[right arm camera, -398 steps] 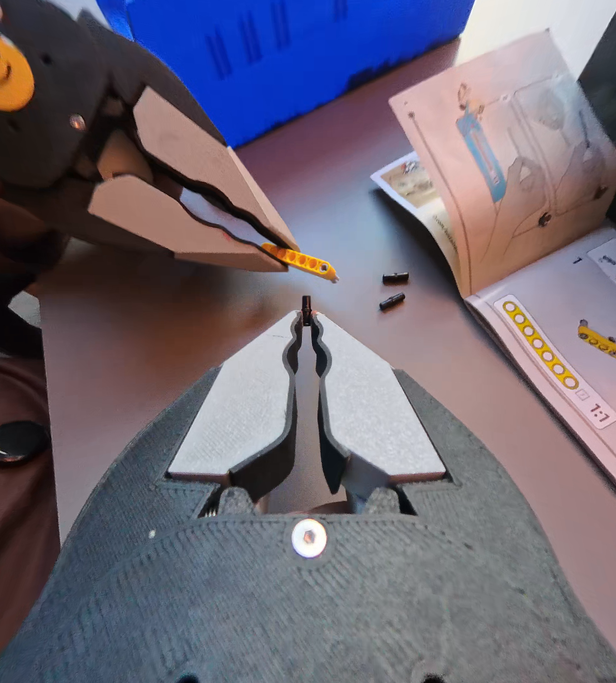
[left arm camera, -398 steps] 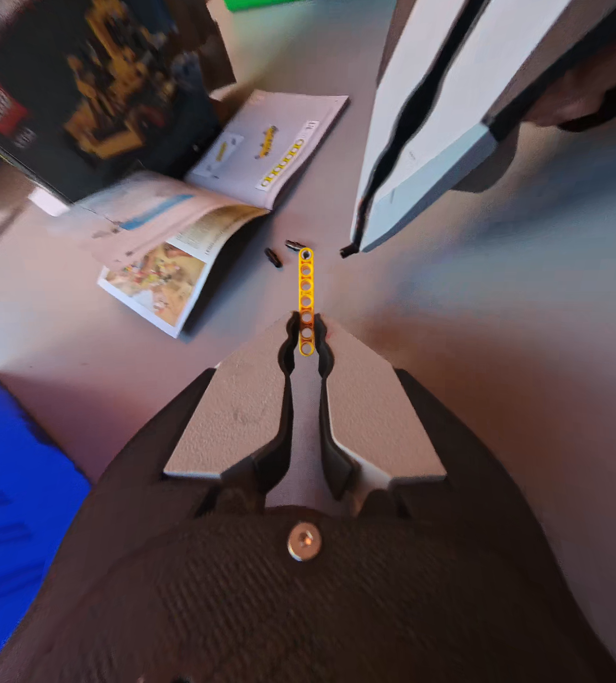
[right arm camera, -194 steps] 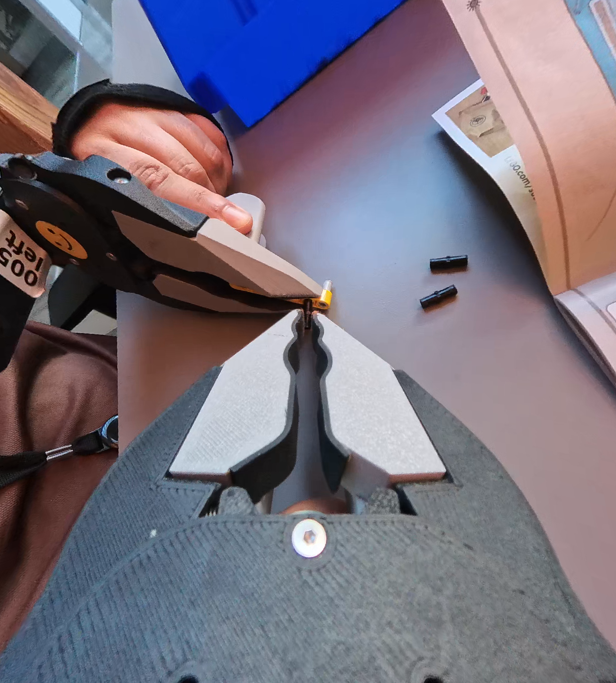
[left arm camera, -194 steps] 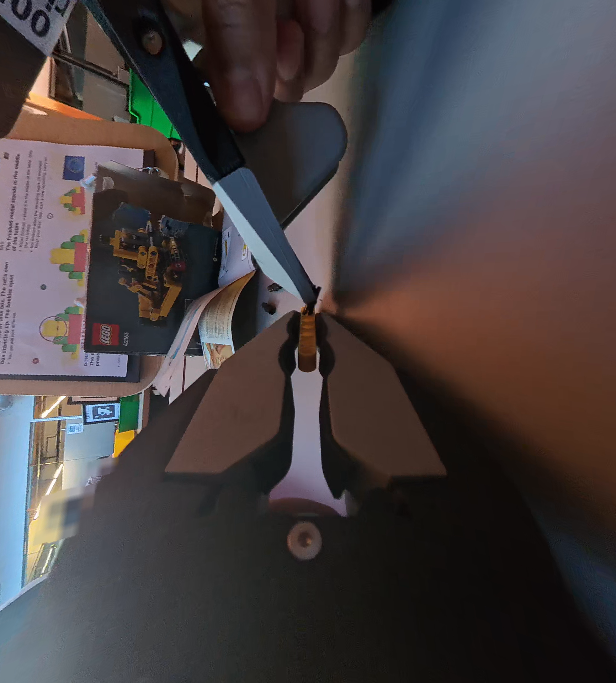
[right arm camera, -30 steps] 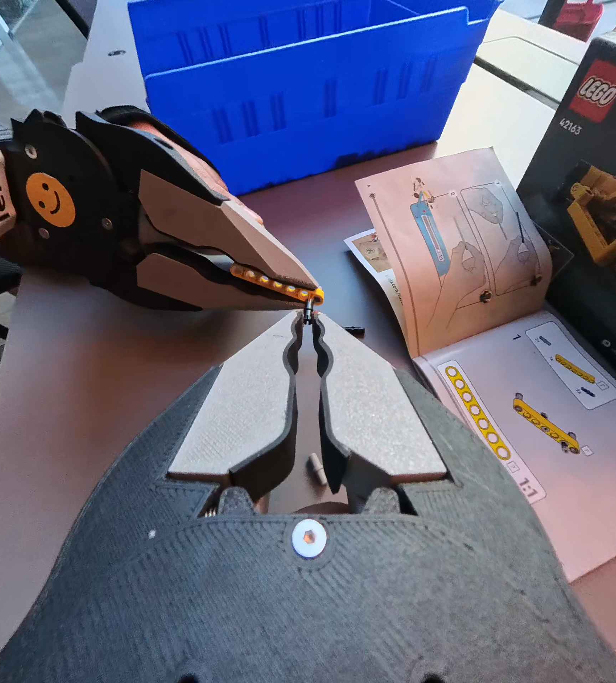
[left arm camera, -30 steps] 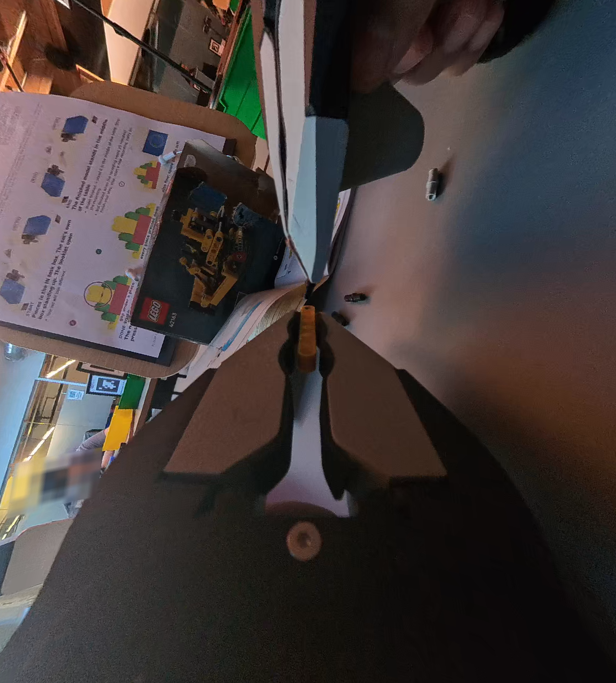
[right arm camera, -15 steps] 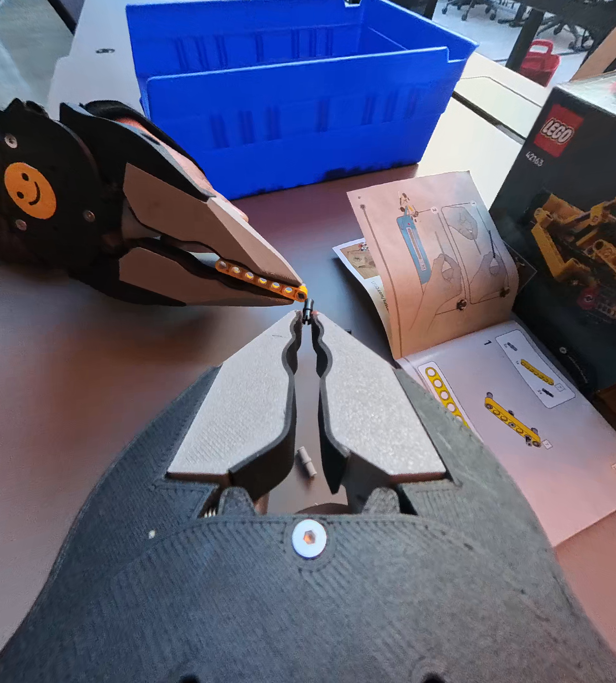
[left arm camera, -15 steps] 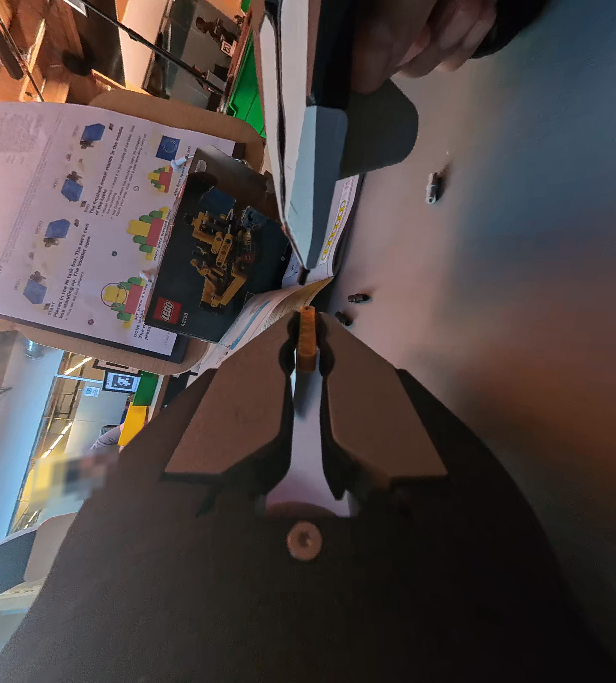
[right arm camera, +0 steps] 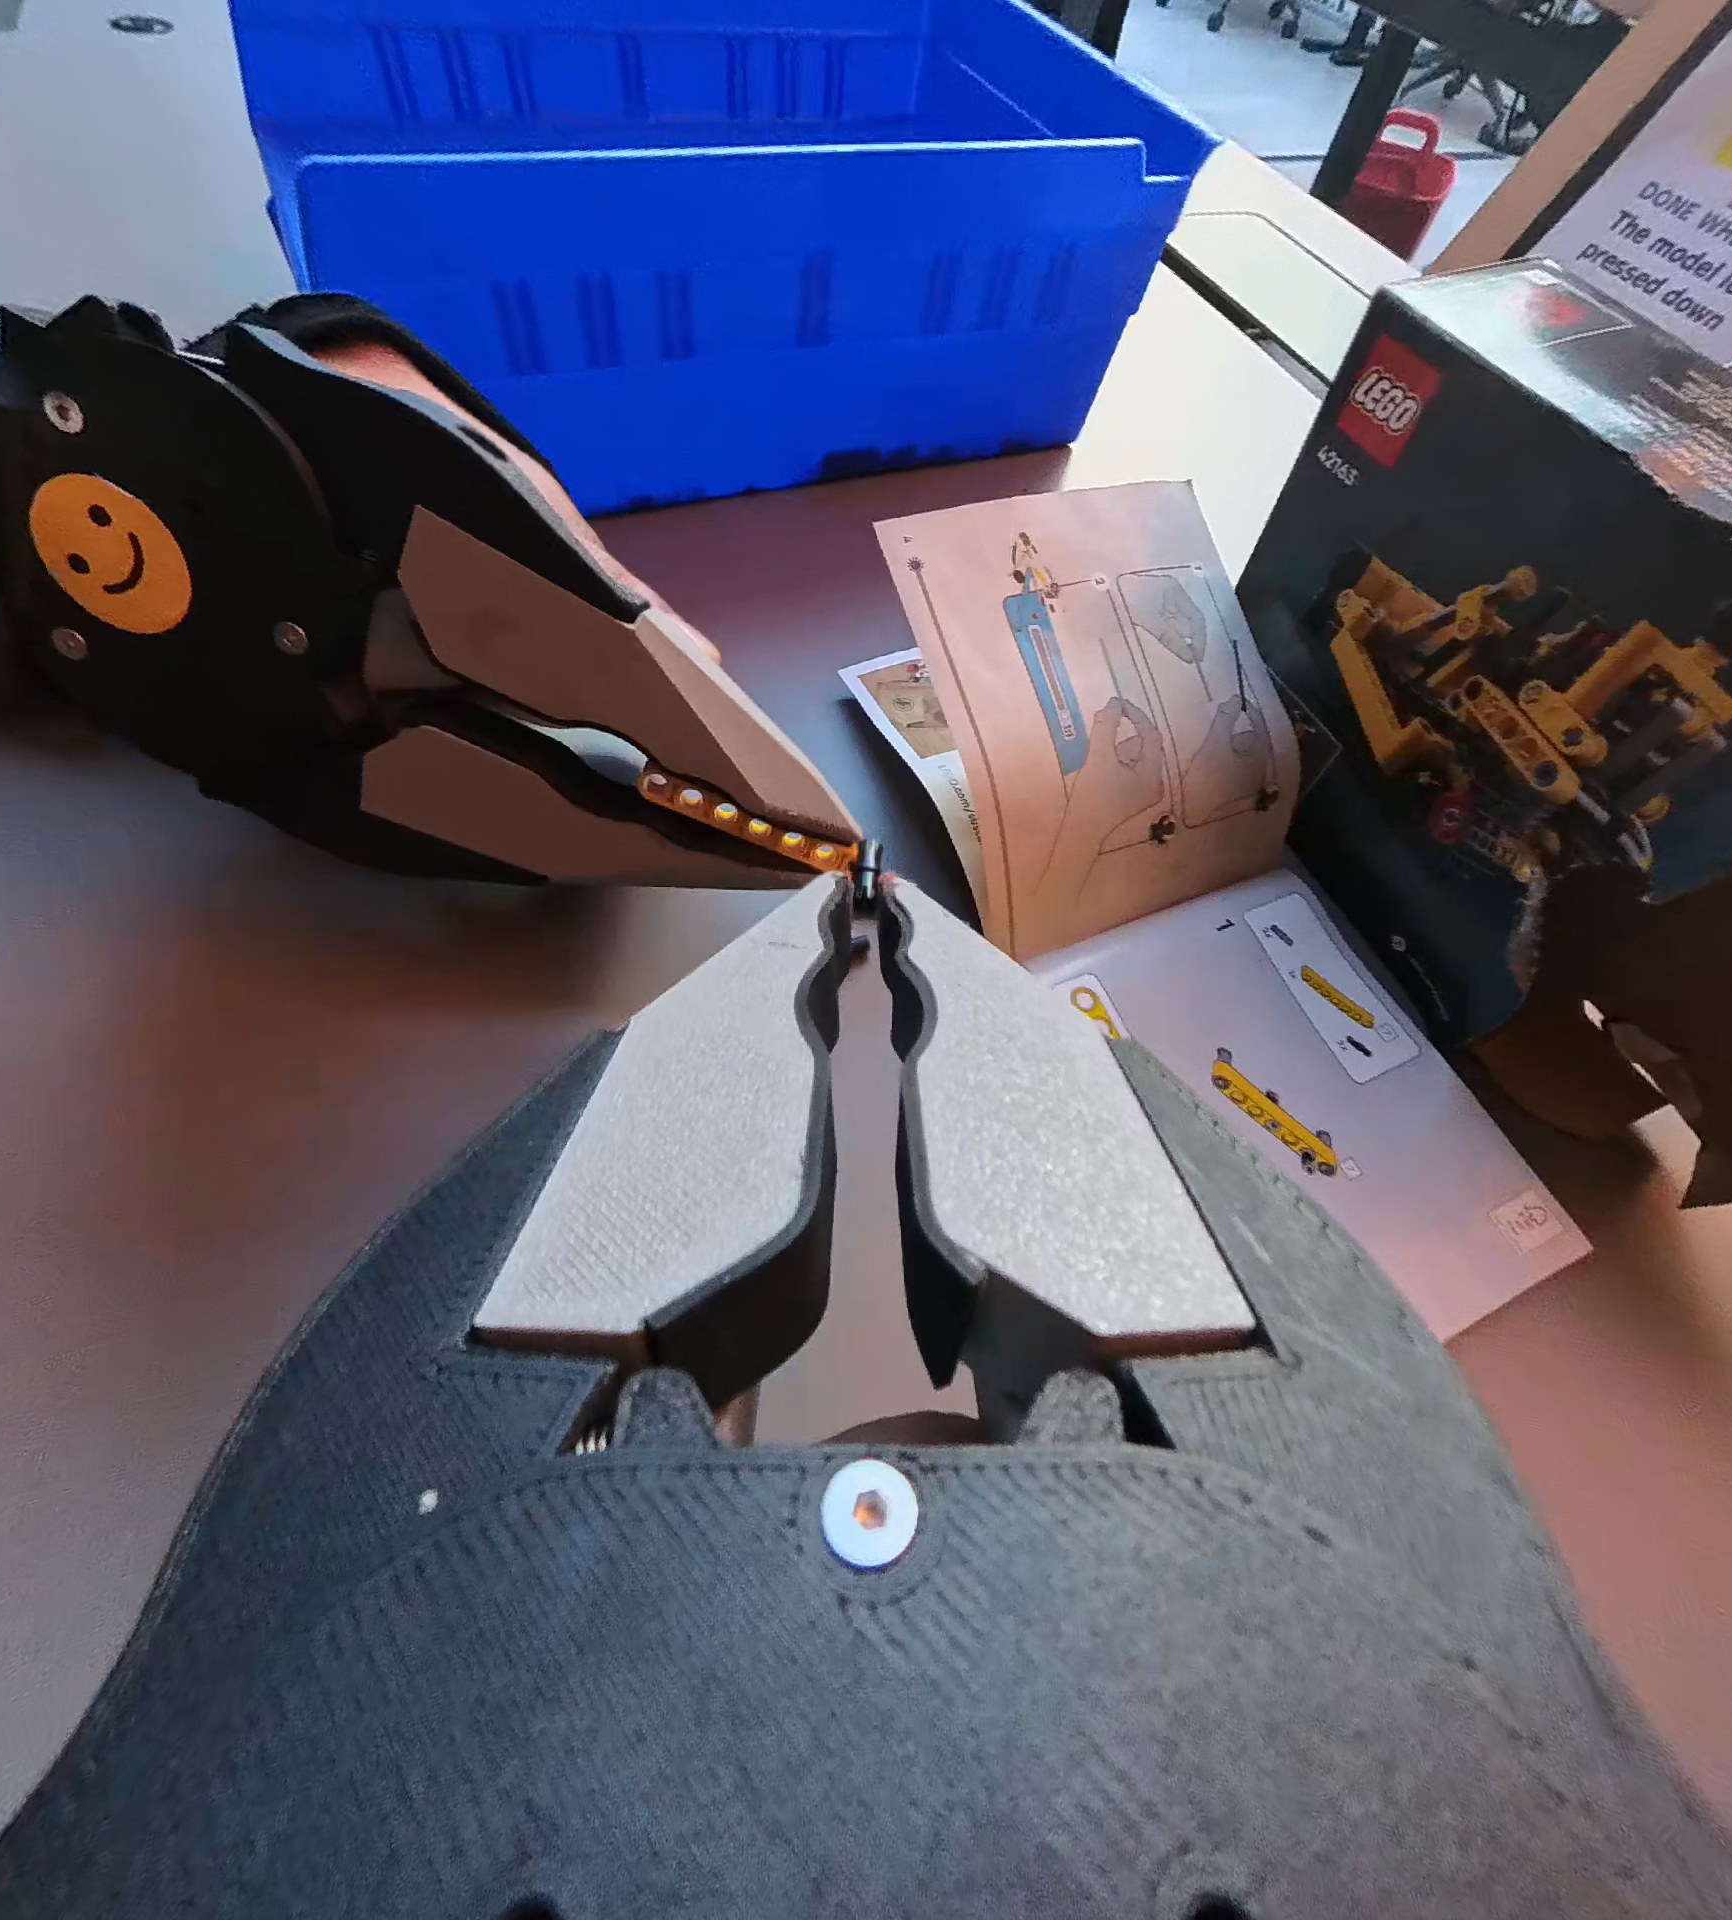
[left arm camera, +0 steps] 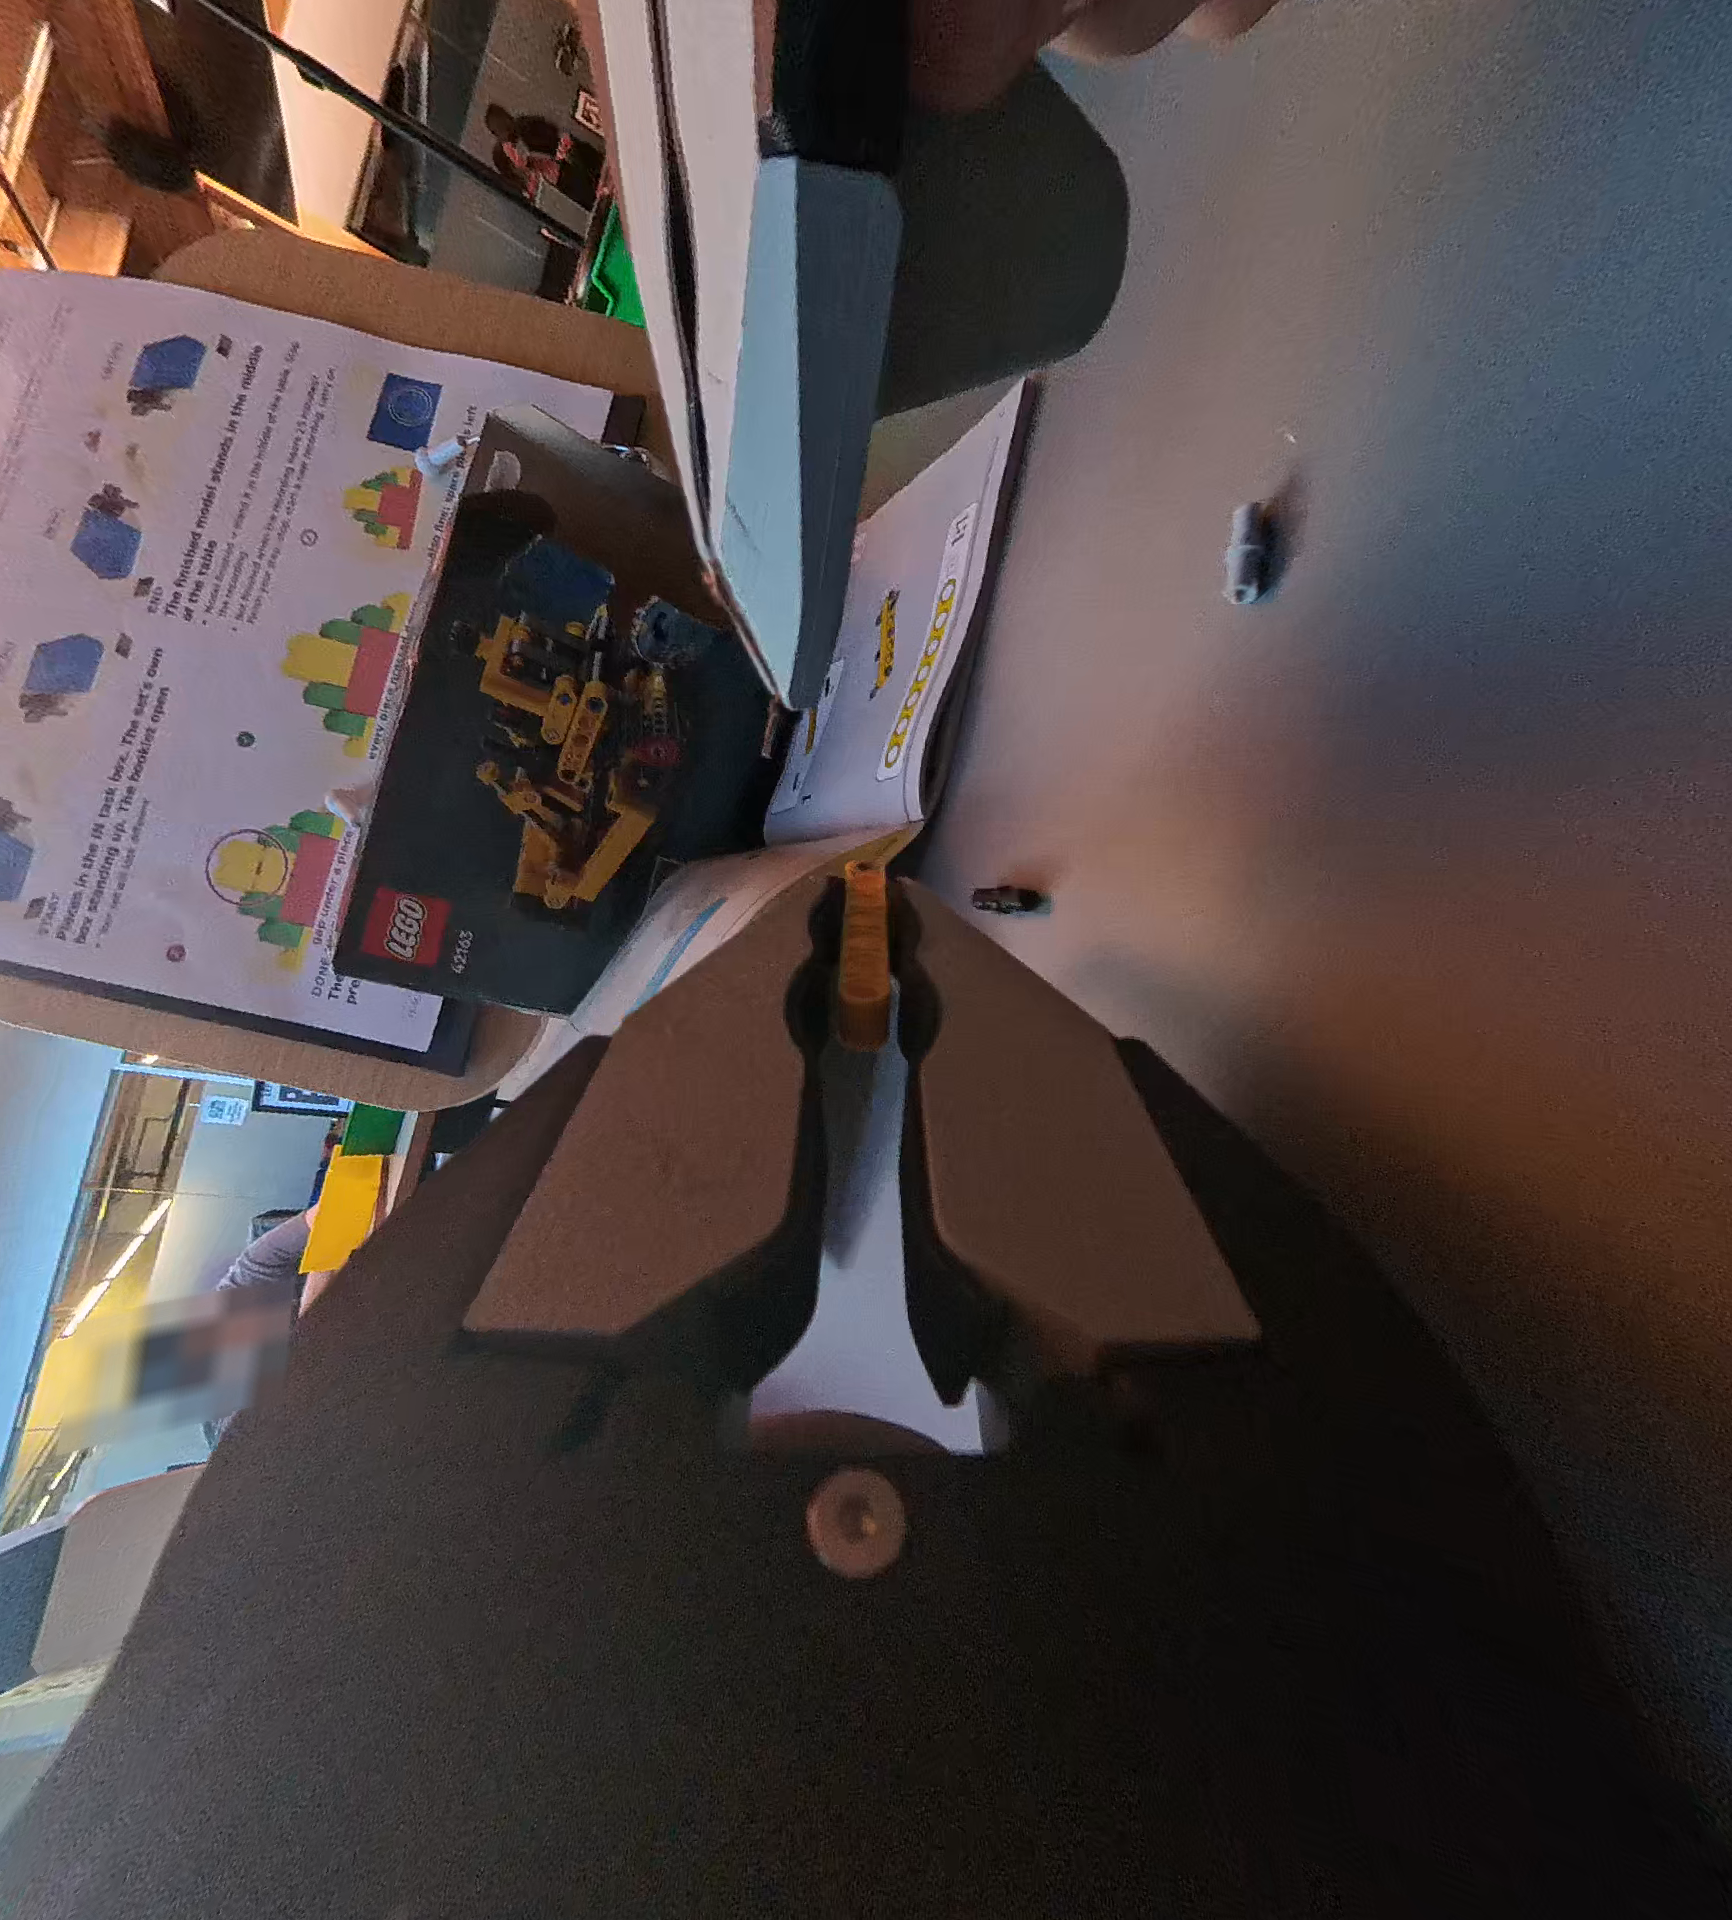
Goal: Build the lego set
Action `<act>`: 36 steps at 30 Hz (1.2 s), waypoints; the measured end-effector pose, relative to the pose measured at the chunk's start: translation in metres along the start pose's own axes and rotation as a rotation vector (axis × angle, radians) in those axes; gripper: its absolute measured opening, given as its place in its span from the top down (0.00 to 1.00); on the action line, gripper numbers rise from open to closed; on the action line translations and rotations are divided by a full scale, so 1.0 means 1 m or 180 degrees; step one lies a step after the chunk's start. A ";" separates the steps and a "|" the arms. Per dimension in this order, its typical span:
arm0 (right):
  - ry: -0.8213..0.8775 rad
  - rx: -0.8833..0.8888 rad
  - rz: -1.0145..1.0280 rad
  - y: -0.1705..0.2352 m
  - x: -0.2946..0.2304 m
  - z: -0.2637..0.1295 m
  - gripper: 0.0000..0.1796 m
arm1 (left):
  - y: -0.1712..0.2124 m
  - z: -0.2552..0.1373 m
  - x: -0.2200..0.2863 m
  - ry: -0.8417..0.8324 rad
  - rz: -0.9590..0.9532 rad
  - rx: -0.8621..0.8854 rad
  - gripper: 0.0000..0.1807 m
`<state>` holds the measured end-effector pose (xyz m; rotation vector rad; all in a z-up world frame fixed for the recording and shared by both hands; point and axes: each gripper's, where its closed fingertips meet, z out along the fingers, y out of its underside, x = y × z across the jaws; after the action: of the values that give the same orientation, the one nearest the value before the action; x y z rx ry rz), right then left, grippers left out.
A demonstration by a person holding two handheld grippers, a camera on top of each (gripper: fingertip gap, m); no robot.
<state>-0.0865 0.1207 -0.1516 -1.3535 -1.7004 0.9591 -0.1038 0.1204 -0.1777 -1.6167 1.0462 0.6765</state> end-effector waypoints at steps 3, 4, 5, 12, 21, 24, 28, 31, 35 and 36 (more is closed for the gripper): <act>-0.0004 -0.0066 0.0026 0.005 0.002 0.002 0.99 | 0.001 0.003 0.000 0.0032 -0.0015 -0.0003 0.97; -0.0001 -0.0086 0.0019 0.007 0.003 0.003 0.99 | 0.001 0.003 0.001 0.0045 -0.0019 0.0008 0.97; 0.0001 -0.0109 0.0018 0.008 0.004 0.003 0.99 | 0.001 0.004 0.000 0.0043 -0.0020 0.0015 0.97; 0.0018 -0.0068 0.0116 0.004 0.012 -0.001 0.99 | -0.004 0.006 -0.009 0.0002 -0.0104 0.0117 0.97; -0.0326 -0.0018 0.0371 -0.003 -0.010 0.001 0.99 | -0.003 0.004 -0.008 0.0056 -0.0142 0.0119 0.97; -0.0304 -0.0112 0.0433 0.004 -0.007 0.005 0.99 | -0.004 0.005 -0.004 0.0111 -0.0160 0.0140 0.97; -0.0315 -0.0237 0.0455 0.013 -0.006 0.009 0.99 | -0.008 0.003 0.000 0.0182 -0.0162 0.0209 0.97; -0.0324 -0.0317 0.0458 0.018 -0.006 0.011 0.99 | -0.010 0.002 0.003 0.0212 -0.0127 0.0237 0.97; -0.0337 -0.0357 0.0442 0.021 -0.007 0.012 0.99 | -0.009 0.002 0.005 0.0226 -0.0089 0.0232 0.97; -0.0336 -0.0343 0.0442 0.020 -0.007 0.012 0.99 | -0.009 0.002 0.005 0.0226 -0.0076 0.0230 0.97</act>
<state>-0.0874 0.1154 -0.1751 -1.5318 -1.7774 1.0460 -0.0930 0.1214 -0.1782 -1.5978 1.0891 0.5626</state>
